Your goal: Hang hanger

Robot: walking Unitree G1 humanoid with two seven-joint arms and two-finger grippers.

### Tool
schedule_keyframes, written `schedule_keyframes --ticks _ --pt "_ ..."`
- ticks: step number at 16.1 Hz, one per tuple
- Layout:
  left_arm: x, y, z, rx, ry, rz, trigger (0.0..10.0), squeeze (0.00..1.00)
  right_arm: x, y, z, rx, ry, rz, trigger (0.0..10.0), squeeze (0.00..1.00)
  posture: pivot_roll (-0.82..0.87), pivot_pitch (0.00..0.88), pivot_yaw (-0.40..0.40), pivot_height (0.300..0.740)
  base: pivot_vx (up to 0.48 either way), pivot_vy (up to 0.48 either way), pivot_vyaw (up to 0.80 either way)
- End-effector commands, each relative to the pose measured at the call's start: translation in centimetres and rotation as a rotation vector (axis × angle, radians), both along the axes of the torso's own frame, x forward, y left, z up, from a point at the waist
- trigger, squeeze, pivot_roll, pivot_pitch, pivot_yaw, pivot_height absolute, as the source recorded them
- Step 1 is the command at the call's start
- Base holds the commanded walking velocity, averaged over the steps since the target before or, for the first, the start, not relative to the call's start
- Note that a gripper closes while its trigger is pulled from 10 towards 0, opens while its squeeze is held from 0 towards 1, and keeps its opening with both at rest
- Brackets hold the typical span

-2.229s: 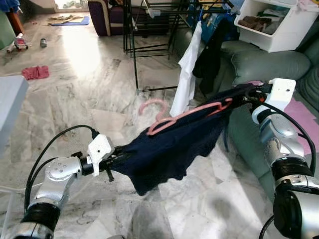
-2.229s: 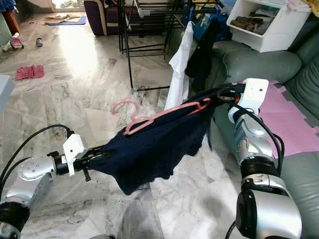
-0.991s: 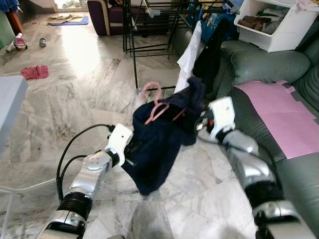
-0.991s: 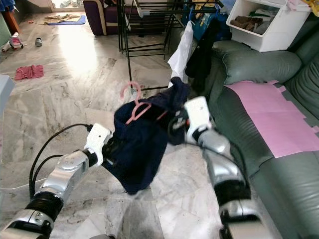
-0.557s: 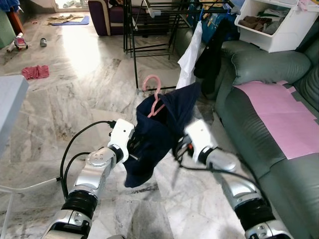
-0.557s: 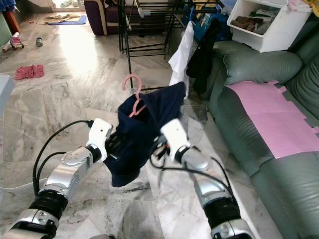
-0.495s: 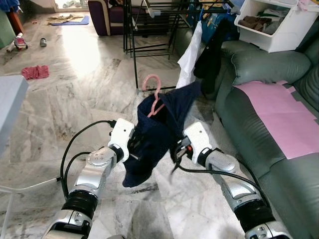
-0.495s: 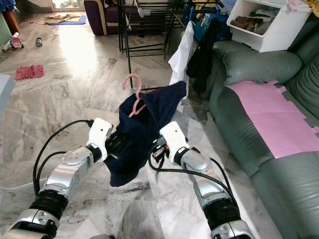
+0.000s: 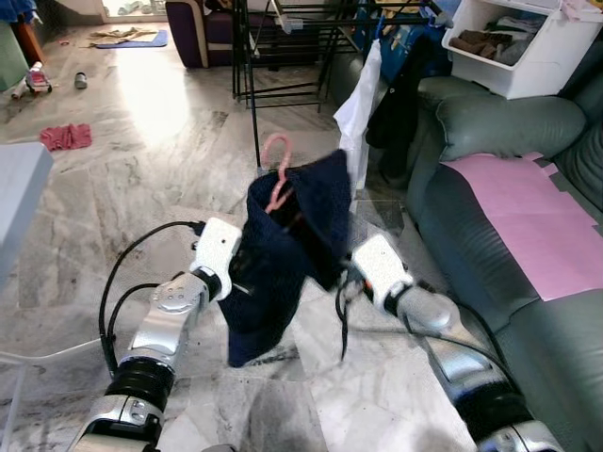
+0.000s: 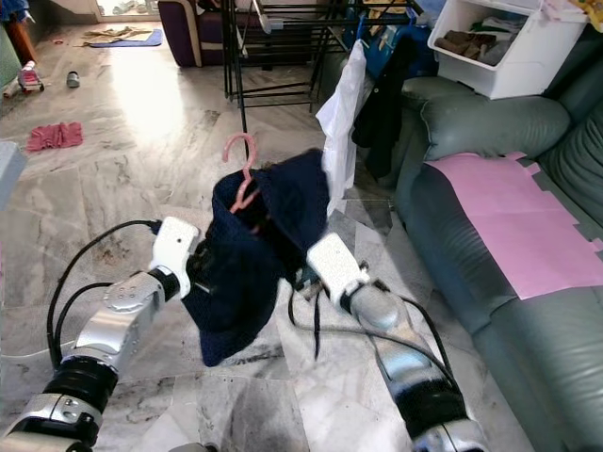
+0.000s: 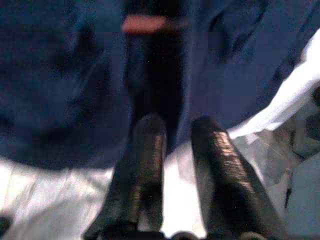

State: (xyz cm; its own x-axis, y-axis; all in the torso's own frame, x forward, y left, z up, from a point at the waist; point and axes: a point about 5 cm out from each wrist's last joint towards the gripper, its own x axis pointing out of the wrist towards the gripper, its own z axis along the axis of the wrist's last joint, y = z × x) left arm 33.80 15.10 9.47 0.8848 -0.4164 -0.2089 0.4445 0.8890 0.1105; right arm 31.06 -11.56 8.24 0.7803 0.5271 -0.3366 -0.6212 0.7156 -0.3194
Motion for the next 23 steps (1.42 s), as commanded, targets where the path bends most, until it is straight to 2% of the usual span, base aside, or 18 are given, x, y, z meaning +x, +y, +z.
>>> schedule_keyframes --ticks 1,2,3,4,6,7,8,10,11,12,13,15,16,17,18,23 --pt "0.7 -0.2 1.3 -0.013 -0.059 0.011 0.0 0.00 -0.8 0.3 -0.7 -0.046 0.022 0.055 10.0 1.00 0.05 0.063 -0.085 0.740 0.000 0.000 0.00" --pt "0.7 -0.2 1.3 -0.009 -0.061 0.014 0.0 0.00 -0.9 0.4 -0.9 -0.057 0.025 0.065 10.0 1.00 0.05 0.063 -0.085 0.740 0.000 0.000 0.00" --pt "0.6 -0.2 0.9 -0.007 -0.056 0.013 0.0 0.00 -1.7 1.0 -0.8 -0.073 -0.006 0.174 10.0 1.00 0.04 0.062 -0.083 0.740 0.000 0.000 0.00" --pt "0.5 -0.2 0.8 -0.008 -0.053 0.010 0.0 0.00 -1.9 1.2 -0.6 -0.067 -0.016 0.209 10.0 1.00 0.04 0.063 -0.083 0.740 0.000 0.000 0.00" --pt "0.4 -0.1 0.6 -0.016 -0.044 -0.018 0.0 0.00 -2.2 0.8 0.5 -0.047 -0.041 0.299 10.0 1.00 0.04 0.063 -0.083 0.740 0.000 0.000 0.00" --pt "0.3 -0.2 0.7 -0.006 -0.047 -0.072 0.0 0.00 -2.0 -0.6 1.5 -0.081 -0.075 0.343 10.0 1.00 0.04 0.063 -0.082 0.740 0.000 0.000 0.00" --pt "0.1 0.0 1.0 0.024 -0.068 -0.159 0.0 0.00 -1.3 -2.8 2.6 -0.118 -0.099 0.327 10.0 1.00 0.04 0.064 -0.082 0.740 0.000 0.000 0.00" --pt "-0.3 0.4 1.2 0.070 -0.082 -0.253 0.0 0.00 -0.9 -5.3 3.7 -0.190 -0.114 0.319 10.0 1.00 0.04 0.066 -0.079 0.740 0.000 0.000 0.00" --pt "-0.6 0.8 1.3 0.091 -0.083 -0.325 0.0 0.00 -0.8 -7.2 4.4 -0.262 -0.114 0.335 10.0 0.49 0.04 0.066 -0.077 0.740 0.000 0.000 0.00" --pt "-0.9 1.4 1.4 0.118 -0.087 -0.385 0.0 0.00 -0.4 -8.6 5.9 -0.294 -0.181 0.329 10.0 0.22 0.03 0.066 -0.071 0.740 0.000 0.000 0.00" --pt "-1.1 1.8 1.4 0.132 -0.086 -0.426 0.0 0.00 -0.1 -9.1 7.3 -0.267 -0.217 0.313 10.0 0.22 0.03 0.064 -0.069 0.740 0.000 0.000 0.00" --pt "-1.3 2.1 1.3 0.154 -0.091 -0.477 0.0 0.00 -0.1 -9.4 7.9 -0.255 -0.215 0.317 10.0 0.22 0.02 0.063 -0.067 0.740 0.000 0.000 0.00" --pt "-1.6 1.9 1.3 0.173 -0.101 -0.532 0.0 0.00 -0.3 -9.7 7.9 -0.253 -0.198 0.332 10.0 0.25 0.03 0.064 -0.068 0.740 0.000 0.000 0.00" --pt "-2.0 1.7 1.2 0.193 -0.108 -0.601 0.0 0.00 -0.7 -9.8 7.7 -0.239 -0.155 0.373 10.0 0.83 0.03 0.064 -0.069 0.740 0.000 0.000 0.00" --pt "-2.4 1.5 1.1 0.183 -0.108 -0.652 0.0 0.00 -1.1 -9.9 7.8 -0.228 -0.129 0.425 10.0 1.00 0.03 0.063 -0.068 0.740 0.000 0.000 0.00" --pt "-3.4 0.7 1.1 0.159 -0.152 -0.773 0.0 0.00 -1.3 -9.7 7.6 -0.255 -0.105 0.531 10.0 1.00 0.03 0.060 -0.077 0.740 0.000 0.000 0.00"
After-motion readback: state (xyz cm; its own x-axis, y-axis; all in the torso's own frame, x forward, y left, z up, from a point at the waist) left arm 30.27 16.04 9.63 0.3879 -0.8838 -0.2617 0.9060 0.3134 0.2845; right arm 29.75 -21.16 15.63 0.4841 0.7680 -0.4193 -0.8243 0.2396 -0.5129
